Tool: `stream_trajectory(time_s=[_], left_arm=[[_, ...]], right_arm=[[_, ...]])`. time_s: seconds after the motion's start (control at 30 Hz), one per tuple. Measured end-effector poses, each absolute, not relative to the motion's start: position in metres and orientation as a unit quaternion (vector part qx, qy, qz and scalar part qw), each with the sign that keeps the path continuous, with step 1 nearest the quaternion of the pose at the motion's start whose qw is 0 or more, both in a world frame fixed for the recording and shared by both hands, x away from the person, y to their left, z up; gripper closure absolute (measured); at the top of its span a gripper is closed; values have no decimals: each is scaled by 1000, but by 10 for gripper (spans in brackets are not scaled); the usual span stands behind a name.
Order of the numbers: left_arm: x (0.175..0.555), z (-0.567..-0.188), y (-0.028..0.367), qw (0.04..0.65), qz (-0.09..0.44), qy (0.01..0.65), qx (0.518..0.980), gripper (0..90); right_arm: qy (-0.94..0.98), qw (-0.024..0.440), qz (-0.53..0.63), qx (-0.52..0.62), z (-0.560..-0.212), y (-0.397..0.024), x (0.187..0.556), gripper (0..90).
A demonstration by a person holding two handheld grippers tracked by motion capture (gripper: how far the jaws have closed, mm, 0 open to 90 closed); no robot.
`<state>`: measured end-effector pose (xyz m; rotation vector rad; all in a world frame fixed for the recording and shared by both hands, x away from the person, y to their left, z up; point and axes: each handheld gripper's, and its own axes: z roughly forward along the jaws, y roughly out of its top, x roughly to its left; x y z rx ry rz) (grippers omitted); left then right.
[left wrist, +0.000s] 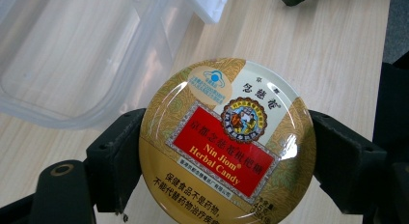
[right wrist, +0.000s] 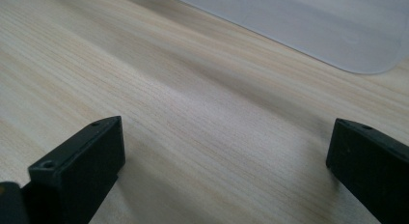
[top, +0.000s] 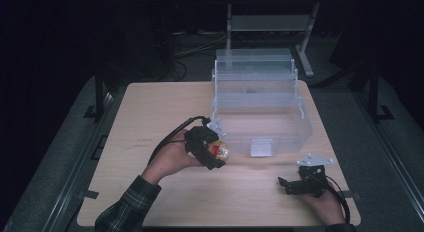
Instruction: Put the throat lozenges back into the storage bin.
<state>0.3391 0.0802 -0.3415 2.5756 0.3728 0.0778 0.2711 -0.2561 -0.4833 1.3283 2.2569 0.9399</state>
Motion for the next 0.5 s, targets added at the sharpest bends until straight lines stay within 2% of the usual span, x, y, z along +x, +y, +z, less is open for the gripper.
stream_trajectory(time_s=[0.5], left_arm=[[353,-328,74,269,42,141,952,194]], right_arm=[[798,178,333,470,-483,-256,271,0]])
